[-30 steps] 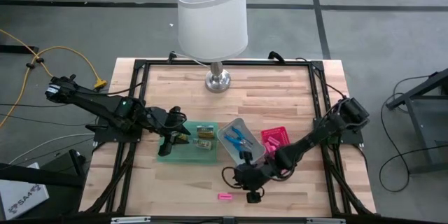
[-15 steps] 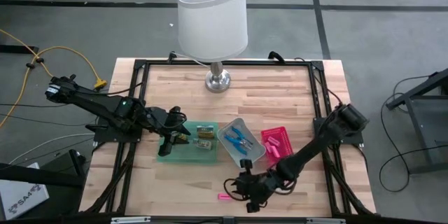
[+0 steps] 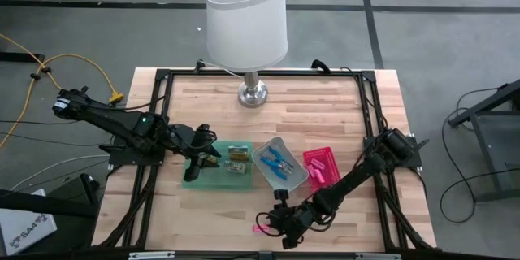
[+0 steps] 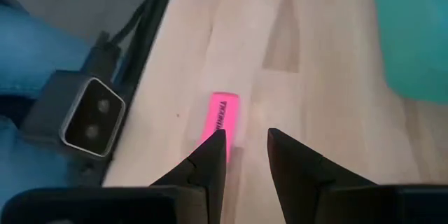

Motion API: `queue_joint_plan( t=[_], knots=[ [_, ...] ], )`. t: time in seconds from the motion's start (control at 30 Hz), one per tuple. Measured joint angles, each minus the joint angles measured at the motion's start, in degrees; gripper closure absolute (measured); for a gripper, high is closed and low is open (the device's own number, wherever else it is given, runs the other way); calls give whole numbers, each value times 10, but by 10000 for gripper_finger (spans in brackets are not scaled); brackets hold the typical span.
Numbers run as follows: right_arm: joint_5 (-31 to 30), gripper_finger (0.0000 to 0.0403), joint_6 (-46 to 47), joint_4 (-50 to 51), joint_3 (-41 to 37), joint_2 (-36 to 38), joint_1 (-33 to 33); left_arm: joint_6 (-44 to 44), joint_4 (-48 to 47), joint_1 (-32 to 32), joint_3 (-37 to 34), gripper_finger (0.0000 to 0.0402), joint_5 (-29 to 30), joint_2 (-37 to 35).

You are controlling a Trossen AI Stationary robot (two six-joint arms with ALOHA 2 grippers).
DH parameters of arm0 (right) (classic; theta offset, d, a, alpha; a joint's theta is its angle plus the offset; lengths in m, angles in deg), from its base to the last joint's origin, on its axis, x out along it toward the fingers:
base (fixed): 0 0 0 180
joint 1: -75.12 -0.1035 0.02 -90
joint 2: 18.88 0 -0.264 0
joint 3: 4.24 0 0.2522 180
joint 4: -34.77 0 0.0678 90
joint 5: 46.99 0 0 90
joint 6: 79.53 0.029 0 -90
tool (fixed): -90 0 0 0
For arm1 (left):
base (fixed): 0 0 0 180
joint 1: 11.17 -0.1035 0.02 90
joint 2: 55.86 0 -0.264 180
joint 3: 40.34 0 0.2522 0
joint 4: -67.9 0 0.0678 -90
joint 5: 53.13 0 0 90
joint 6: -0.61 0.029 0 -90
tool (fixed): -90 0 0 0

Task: Pick & Place School Supplies
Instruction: Put the pink eraser into the red bin

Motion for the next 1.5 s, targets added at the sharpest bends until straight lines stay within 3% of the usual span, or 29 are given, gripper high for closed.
queue_joint_plan(
  t=[0.2,0.47,0.97,1.5],
  knots=[
    [9,306,-7,-52,0,0,-1,-6,4,0,0,245,0,0],
    [29,301,-17,-42,0,0,-3,-13,4,6,0,245,-44,0],
    [25,216,-14,-10,0,-9,0,-13,4,62,0,245,-44,0],
    [-1,214,-39,-34,0,-30,-12,-13,9,71,0,245,-43,0]
  ],
)
